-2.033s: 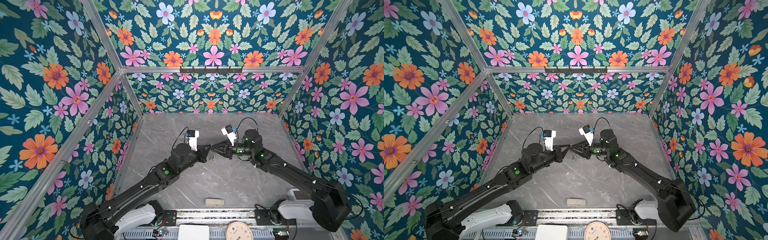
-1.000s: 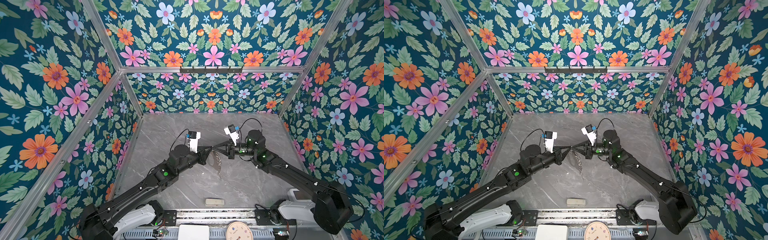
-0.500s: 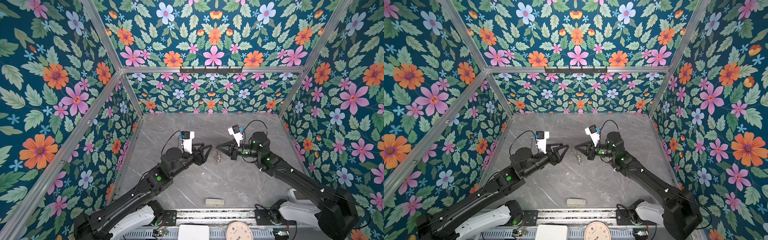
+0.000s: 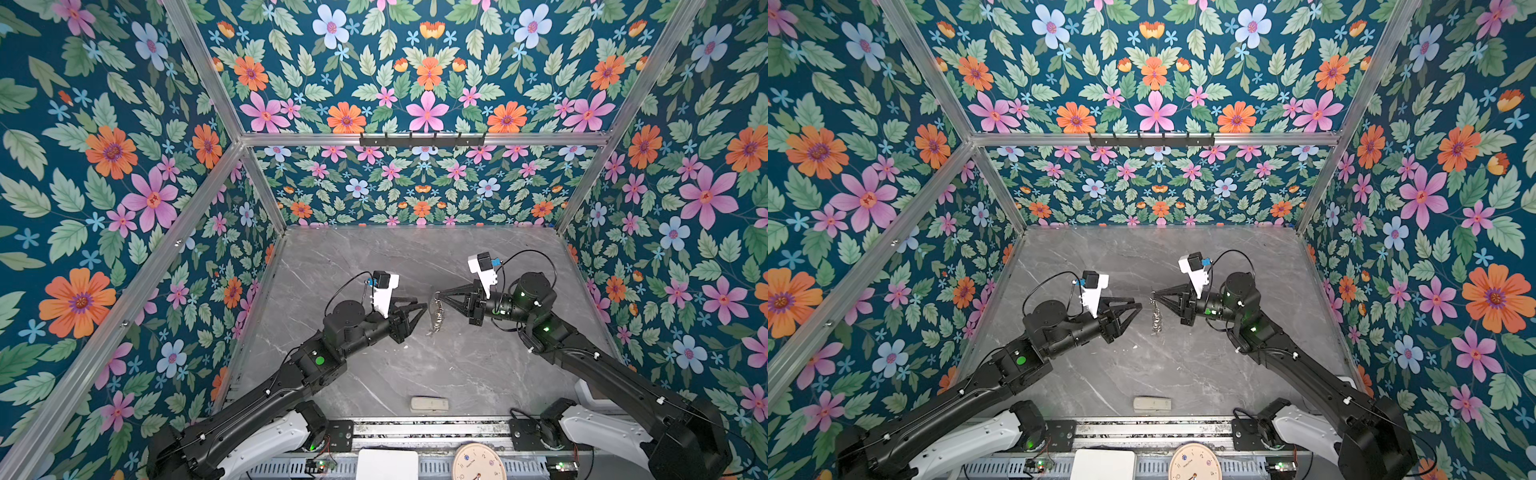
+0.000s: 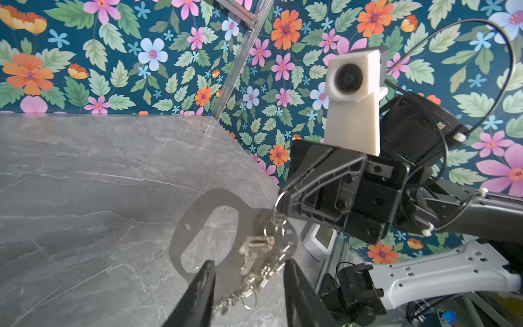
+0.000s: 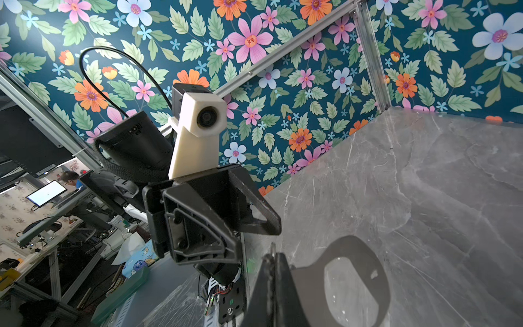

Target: Remove the keys from the keyring

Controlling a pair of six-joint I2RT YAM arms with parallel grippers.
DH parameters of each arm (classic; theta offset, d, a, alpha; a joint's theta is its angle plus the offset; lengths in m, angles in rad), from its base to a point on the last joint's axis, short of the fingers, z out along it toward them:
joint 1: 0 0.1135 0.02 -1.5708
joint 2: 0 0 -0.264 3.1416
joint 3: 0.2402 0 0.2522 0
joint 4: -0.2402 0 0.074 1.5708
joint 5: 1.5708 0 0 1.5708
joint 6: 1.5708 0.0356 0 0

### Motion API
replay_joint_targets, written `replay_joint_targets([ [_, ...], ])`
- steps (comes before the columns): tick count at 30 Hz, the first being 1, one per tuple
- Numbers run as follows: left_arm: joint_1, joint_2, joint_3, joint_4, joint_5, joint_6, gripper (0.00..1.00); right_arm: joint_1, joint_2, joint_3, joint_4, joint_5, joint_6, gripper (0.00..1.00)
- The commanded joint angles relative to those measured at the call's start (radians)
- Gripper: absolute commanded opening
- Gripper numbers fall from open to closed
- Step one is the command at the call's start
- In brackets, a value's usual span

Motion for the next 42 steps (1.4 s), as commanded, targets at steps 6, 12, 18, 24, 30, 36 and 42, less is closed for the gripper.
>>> replay_joint_targets([
  [6,0.000,0.013,0.007,0.054,0.048,0.038,0.43,0.001,-0.034,0.004,0.069,0.014,0.017,0.00],
  [12,-0.001,0.038,0.040,0.067,0.068,0.063,0.40,0.002,-0.031,0.020,0.037,0.001,0.010,0.00],
  [18,-0.001,0.045,0.094,0.036,0.107,0.105,0.35,0.002,-0.031,0.042,-0.054,-0.027,-0.019,0.00],
  [24,0.000,0.065,0.133,-0.033,0.114,0.132,0.36,0.003,-0.035,0.058,-0.112,-0.047,-0.048,0.00],
  [30,0.000,0.087,0.139,-0.038,0.130,0.132,0.34,0.002,-0.028,0.078,-0.130,-0.069,-0.054,0.00],
  [36,0.000,0.106,0.161,-0.045,0.147,0.132,0.28,0.003,-0.023,0.101,-0.170,-0.088,-0.068,0.00],
  [42,-0.001,0.112,0.175,-0.044,0.161,0.132,0.19,0.002,-0.010,0.125,-0.222,-0.101,-0.090,0.00],
])
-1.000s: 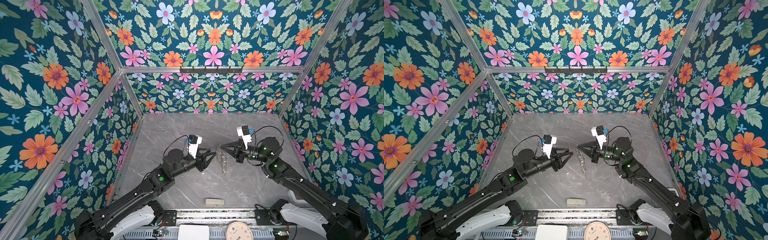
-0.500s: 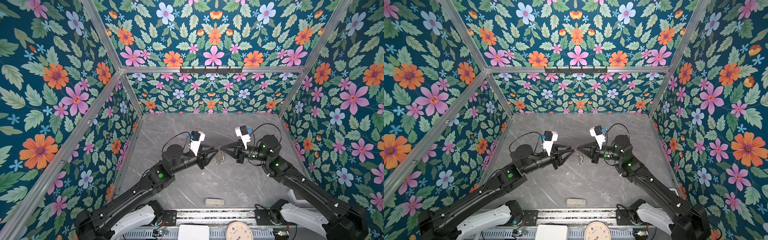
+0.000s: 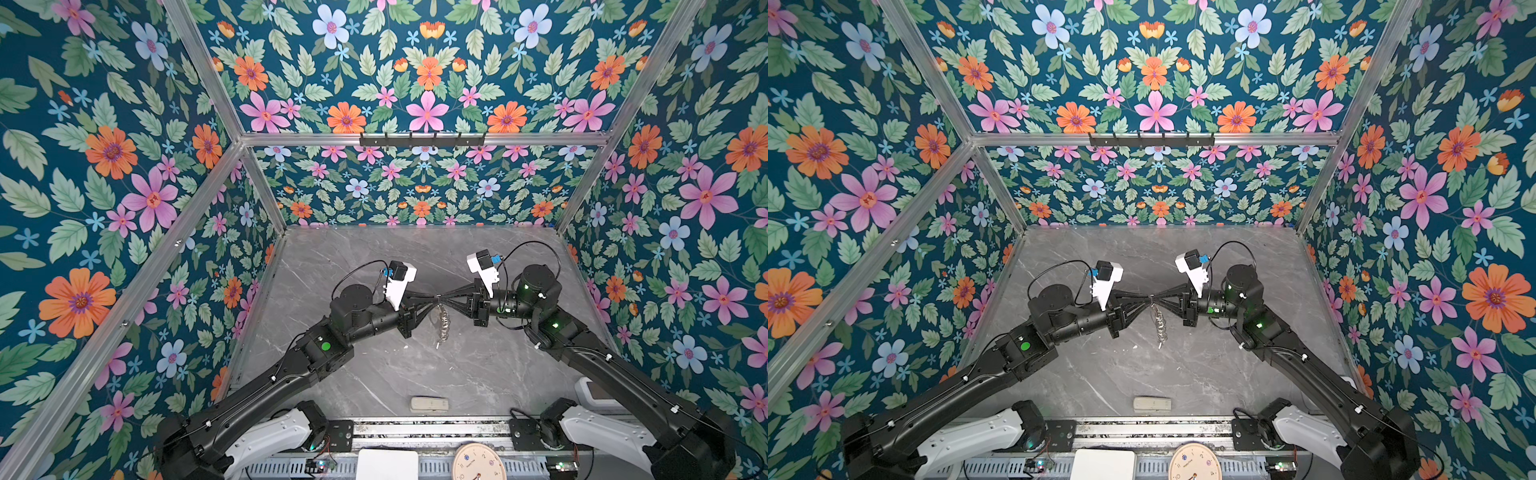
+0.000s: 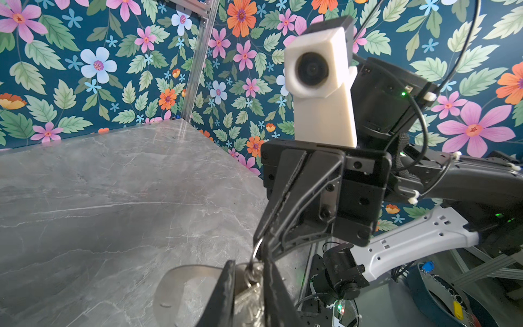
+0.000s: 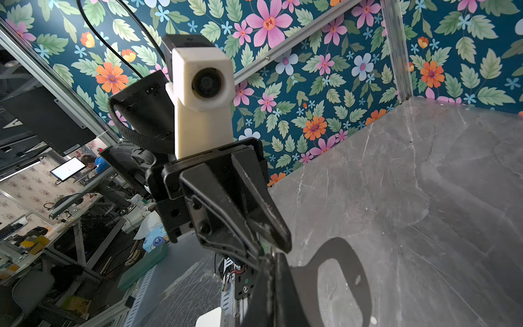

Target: Remove the keys from the keyring

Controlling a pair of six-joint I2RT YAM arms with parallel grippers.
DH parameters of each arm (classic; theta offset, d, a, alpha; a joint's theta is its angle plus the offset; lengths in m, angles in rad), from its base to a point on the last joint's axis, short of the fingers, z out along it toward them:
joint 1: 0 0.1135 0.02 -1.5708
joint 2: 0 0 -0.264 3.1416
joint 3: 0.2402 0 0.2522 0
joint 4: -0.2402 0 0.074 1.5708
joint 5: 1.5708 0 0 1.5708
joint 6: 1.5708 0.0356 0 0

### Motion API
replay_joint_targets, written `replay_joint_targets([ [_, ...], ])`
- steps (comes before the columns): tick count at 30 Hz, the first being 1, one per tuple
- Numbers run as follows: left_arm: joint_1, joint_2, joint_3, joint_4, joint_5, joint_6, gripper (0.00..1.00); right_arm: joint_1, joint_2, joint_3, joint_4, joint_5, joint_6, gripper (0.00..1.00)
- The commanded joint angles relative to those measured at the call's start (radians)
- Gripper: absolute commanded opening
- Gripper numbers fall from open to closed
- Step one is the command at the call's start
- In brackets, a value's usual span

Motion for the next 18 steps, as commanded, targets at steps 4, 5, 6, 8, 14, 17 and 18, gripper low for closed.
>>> replay_joint_targets([
  [4,-0.001,0.013,0.024,-0.002,0.029,0.017,0.14,0.000,0.014,0.038,-0.064,-0.019,-0.050,0.00],
  [5,0.001,0.014,0.026,-0.003,0.029,0.019,0.12,0.000,0.016,0.041,-0.068,-0.019,-0.052,0.00],
  [6,0.000,0.015,0.026,-0.003,0.028,0.019,0.12,0.000,0.016,0.043,-0.068,-0.020,-0.052,0.00],
  [8,0.000,0.019,0.026,-0.005,0.029,0.019,0.09,0.001,0.020,0.048,-0.066,-0.021,-0.049,0.00],
  [14,0.000,0.020,-0.005,0.041,0.018,-0.003,0.00,0.000,0.026,0.052,-0.024,-0.021,-0.015,0.00],
  [17,0.000,0.000,-0.056,0.123,0.001,-0.039,0.00,0.000,0.024,0.036,0.031,-0.014,0.022,0.12],
  [18,0.000,-0.008,-0.075,0.155,-0.003,-0.053,0.00,0.000,0.019,0.025,0.055,-0.004,0.036,0.19],
])
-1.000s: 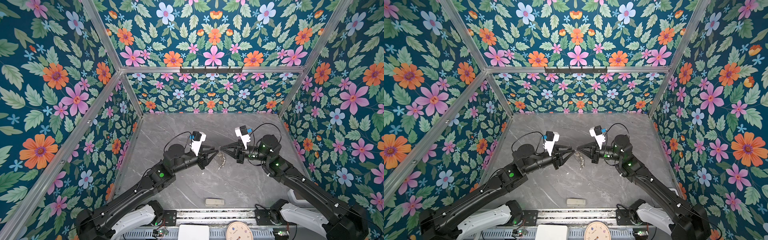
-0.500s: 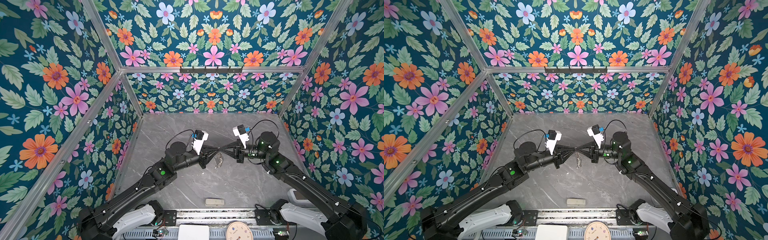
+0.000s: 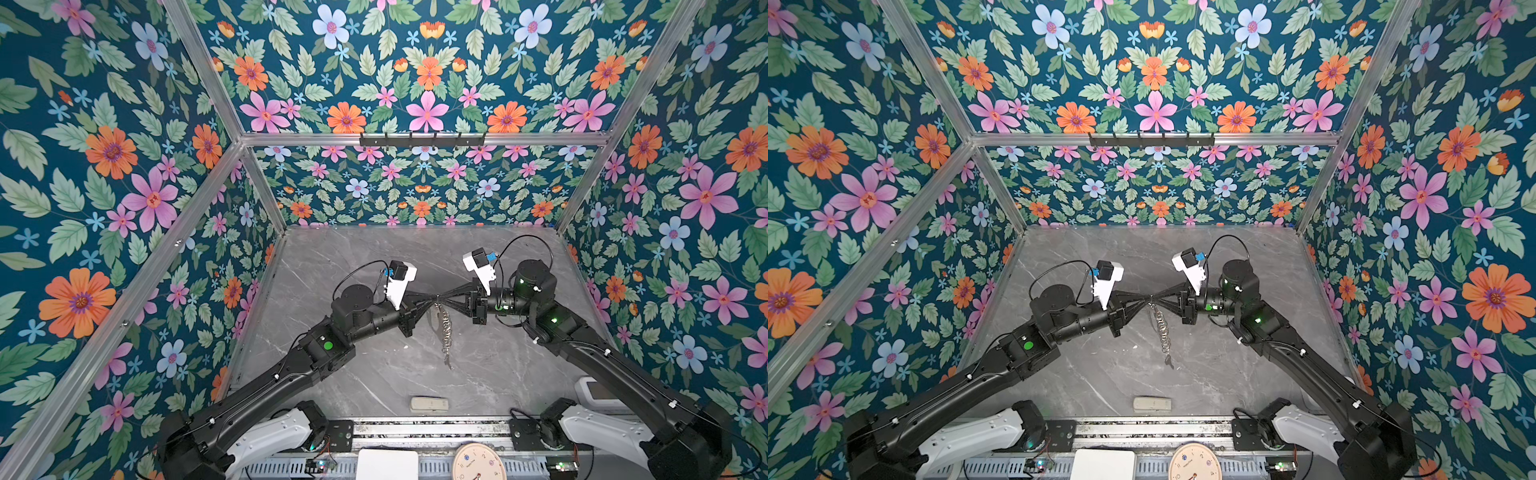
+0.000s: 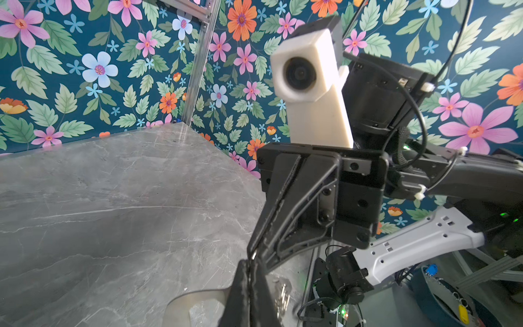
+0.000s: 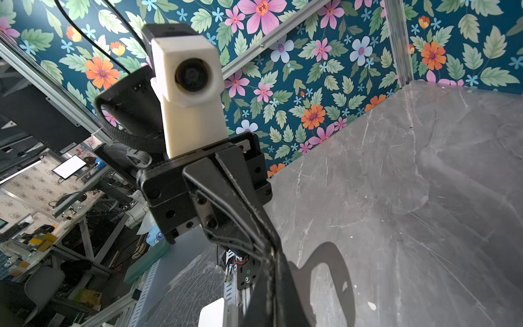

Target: Remove the keys from the keyring

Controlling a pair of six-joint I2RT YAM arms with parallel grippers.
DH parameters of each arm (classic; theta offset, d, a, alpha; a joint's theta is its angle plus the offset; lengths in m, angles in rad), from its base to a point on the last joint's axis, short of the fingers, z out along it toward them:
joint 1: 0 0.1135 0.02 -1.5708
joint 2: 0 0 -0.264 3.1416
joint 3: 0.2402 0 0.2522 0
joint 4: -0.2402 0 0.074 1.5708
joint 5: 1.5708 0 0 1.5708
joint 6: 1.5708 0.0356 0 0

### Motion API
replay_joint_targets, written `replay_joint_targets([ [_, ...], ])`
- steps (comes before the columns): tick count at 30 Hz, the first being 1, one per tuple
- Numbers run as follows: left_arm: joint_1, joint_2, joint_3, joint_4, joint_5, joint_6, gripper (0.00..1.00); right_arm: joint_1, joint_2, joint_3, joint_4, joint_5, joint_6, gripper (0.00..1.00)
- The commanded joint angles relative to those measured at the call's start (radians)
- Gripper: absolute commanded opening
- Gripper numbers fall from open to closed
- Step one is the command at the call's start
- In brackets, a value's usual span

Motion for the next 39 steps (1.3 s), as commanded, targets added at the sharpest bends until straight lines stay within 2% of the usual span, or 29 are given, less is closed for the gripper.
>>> replay_joint_targets([
  [1,-0.001,-0.019,-0.053,0.119,-0.012,-0.045,0.00,0.001,-0.013,-0.026,0.154,0.019,0.058,0.25],
  [5,-0.002,-0.048,-0.119,0.249,-0.031,-0.082,0.00,0.001,-0.042,-0.086,0.273,0.079,0.126,0.36],
  [13,-0.001,-0.083,-0.175,0.415,-0.014,-0.124,0.00,0.001,-0.067,-0.136,0.354,0.124,0.185,0.38],
  [20,0.000,-0.080,-0.179,0.457,0.016,-0.132,0.00,0.002,-0.037,-0.147,0.481,0.027,0.253,0.36],
  [33,0.000,-0.073,-0.176,0.484,0.022,-0.130,0.00,0.021,-0.018,-0.121,0.487,-0.031,0.264,0.31],
  [39,-0.001,-0.068,-0.168,0.484,0.019,-0.129,0.00,0.034,-0.014,-0.111,0.470,-0.031,0.248,0.20],
])
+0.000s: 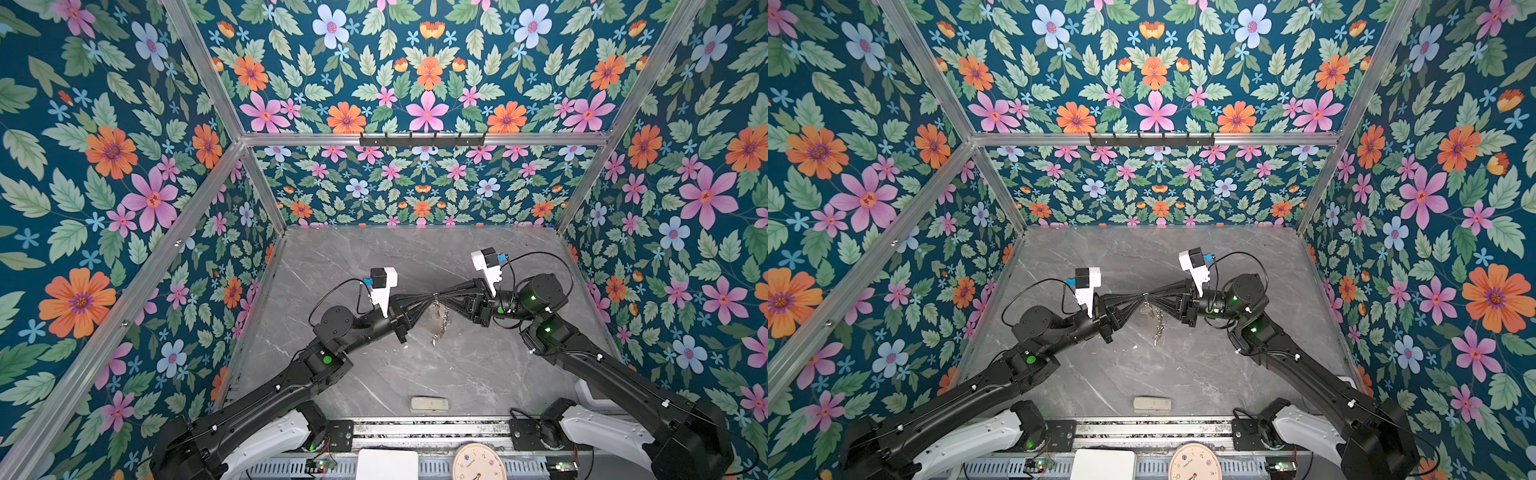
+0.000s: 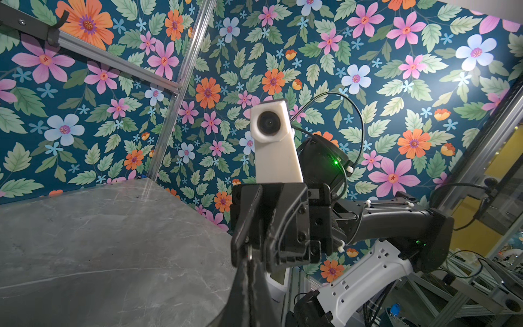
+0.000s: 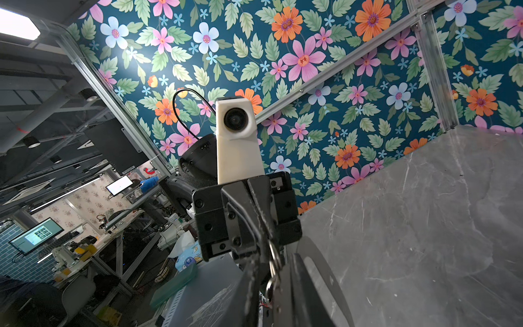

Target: Remove the keys from the keyring

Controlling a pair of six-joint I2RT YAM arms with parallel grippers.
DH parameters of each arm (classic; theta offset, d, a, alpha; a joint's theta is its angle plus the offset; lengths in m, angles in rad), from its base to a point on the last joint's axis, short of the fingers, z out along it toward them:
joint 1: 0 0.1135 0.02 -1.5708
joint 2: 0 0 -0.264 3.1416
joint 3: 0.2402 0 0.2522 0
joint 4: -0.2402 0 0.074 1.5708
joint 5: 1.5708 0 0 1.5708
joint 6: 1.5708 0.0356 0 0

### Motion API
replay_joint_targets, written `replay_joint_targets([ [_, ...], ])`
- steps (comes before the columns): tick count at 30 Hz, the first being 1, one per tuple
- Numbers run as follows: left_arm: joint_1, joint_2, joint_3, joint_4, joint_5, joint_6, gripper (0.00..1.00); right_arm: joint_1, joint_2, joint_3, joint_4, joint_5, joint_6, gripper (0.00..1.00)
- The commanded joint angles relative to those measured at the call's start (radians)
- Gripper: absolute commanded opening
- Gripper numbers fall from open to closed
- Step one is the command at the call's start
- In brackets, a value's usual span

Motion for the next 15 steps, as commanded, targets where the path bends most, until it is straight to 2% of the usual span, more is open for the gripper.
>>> replay_joint_targets([
  [1,0.000,-0.002,0.007,0.050,0.000,0.001,0.00,0.003,0.001,0.006,0.018,-0.013,-0.010,0.19],
  [4,0.000,-0.003,0.009,0.049,-0.002,0.002,0.00,0.006,0.002,0.006,0.014,-0.011,-0.011,0.15],
  [8,-0.001,-0.001,0.014,0.042,-0.002,0.003,0.00,0.005,-0.006,0.003,0.000,0.010,-0.016,0.03],
  [11,-0.001,-0.006,0.023,0.007,-0.021,0.004,0.02,0.004,-0.021,0.005,-0.035,0.031,-0.030,0.00],
  [15,0.000,-0.040,0.026,-0.058,-0.078,0.014,0.36,0.005,-0.051,0.016,-0.132,0.090,-0.062,0.00],
])
